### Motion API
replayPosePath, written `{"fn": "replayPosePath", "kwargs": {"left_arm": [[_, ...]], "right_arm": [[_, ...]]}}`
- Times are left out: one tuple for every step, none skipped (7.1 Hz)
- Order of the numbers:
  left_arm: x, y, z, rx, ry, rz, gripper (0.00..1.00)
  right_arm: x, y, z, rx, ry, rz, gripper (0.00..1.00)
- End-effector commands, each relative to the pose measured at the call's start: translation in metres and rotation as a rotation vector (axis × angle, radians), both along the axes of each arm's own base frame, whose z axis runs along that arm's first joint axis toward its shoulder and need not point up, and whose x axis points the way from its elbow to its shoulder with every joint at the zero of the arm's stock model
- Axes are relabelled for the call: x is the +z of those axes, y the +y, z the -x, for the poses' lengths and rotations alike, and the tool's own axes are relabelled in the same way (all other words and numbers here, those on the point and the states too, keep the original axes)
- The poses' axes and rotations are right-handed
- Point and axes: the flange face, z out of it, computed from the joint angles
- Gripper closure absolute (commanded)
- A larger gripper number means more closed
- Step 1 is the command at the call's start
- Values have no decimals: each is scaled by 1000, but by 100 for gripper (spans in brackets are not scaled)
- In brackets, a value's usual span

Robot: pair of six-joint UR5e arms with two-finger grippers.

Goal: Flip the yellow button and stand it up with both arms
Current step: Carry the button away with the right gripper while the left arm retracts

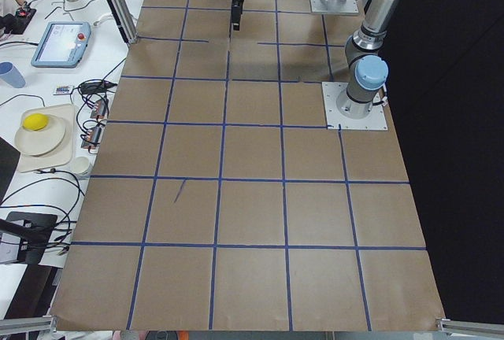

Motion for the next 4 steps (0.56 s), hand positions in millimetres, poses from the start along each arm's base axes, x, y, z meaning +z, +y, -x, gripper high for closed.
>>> {"fn": "replayPosePath", "kwargs": {"left_arm": [[4,-2,0,0,0,7,0],[4,-1,0,0,0,5,0],[4,-2,0,2,-1,7,0],[8,1,1,0,-1,13,0]], "right_arm": [[0,1,2,-49,43,64,95],[0,1,2,-93,45,91,94],[-2,1,2,-112,44,99,95],[-5,3,-3,-158,36,123,95]]}}
